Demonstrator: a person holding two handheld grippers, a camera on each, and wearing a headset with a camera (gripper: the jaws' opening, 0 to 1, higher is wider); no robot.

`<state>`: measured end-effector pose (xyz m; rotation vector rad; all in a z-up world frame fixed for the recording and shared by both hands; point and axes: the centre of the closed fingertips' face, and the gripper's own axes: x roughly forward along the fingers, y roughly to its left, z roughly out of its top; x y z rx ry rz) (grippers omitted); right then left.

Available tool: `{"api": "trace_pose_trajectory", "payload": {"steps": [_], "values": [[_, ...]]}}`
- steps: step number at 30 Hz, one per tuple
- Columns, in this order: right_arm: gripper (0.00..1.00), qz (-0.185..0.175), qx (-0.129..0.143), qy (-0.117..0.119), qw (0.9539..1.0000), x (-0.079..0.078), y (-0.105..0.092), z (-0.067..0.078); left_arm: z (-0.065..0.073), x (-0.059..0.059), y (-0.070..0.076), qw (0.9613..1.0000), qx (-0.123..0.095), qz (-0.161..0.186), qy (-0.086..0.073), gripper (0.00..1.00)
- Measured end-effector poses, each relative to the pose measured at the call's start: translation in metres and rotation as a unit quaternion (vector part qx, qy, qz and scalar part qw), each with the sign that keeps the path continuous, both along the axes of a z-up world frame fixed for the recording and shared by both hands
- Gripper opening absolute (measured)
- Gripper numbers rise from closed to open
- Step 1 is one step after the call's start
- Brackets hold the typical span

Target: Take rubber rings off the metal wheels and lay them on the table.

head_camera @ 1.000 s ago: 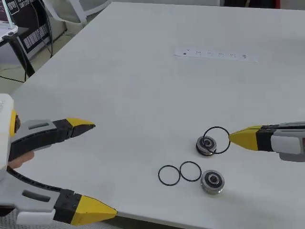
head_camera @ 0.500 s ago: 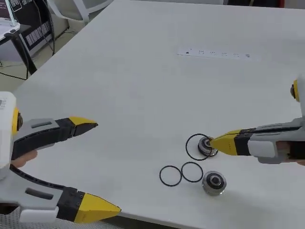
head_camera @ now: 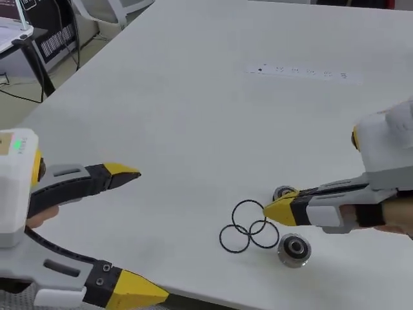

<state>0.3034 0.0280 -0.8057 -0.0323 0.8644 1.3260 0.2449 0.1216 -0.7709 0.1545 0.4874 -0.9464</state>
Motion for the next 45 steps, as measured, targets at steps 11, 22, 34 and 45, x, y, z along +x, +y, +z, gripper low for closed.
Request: {"api": "trace_pose_trajectory", "payload": {"steps": [11,22,34,45], "values": [[0.00,0.016,-0.020,0.017,0.9995,-0.004,0.008,-0.023,-0.001,0.001,0.001,1.0000,-0.001,0.004,0.001,1.00],[0.00,0.028,-0.049,0.002,0.9984,-0.003,0.009,-0.043,-0.003,0.002,0.003,1.0000,-0.003,0.006,0.003,1.00],[0.00,0.030,-0.057,0.001,0.9979,0.000,0.012,-0.049,-0.004,0.001,0.004,0.9999,-0.009,0.010,0.011,1.00],[0.00,0.025,-0.066,-0.007,0.9975,0.005,0.012,-0.054,-0.005,0.001,0.002,0.9998,-0.010,0.010,0.014,1.00]]}}
